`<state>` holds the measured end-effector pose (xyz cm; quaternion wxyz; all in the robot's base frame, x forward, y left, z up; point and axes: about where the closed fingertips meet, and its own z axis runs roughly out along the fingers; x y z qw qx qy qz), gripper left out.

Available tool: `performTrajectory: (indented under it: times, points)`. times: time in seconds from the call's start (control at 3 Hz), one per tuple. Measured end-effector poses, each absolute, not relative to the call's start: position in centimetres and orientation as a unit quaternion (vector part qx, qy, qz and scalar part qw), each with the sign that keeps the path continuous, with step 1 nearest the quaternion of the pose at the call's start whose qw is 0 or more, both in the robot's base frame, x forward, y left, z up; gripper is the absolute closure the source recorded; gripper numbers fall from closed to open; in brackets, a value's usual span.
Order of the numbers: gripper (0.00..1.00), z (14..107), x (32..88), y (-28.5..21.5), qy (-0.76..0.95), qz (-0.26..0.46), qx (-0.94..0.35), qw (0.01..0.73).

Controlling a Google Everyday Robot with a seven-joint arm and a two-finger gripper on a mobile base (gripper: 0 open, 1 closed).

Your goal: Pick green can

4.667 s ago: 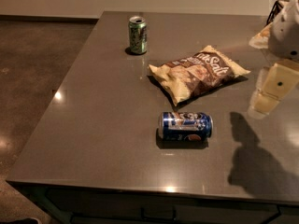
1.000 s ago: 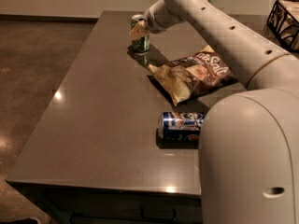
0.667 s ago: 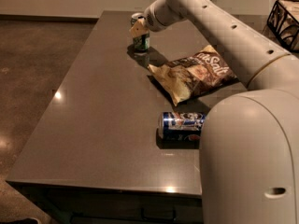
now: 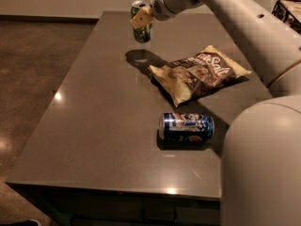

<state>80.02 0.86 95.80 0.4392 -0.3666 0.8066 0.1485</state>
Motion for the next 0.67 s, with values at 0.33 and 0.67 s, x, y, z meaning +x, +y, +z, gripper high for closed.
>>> performTrajectory:
  times: [0.33, 0.67]
  points:
    - [1.00, 98.06, 77.98, 0.74, 0.794, 0.153, -0.400, 0.431]
    - [1.00, 98.05, 77.98, 0.75, 0.794, 0.153, -0.400, 0.431]
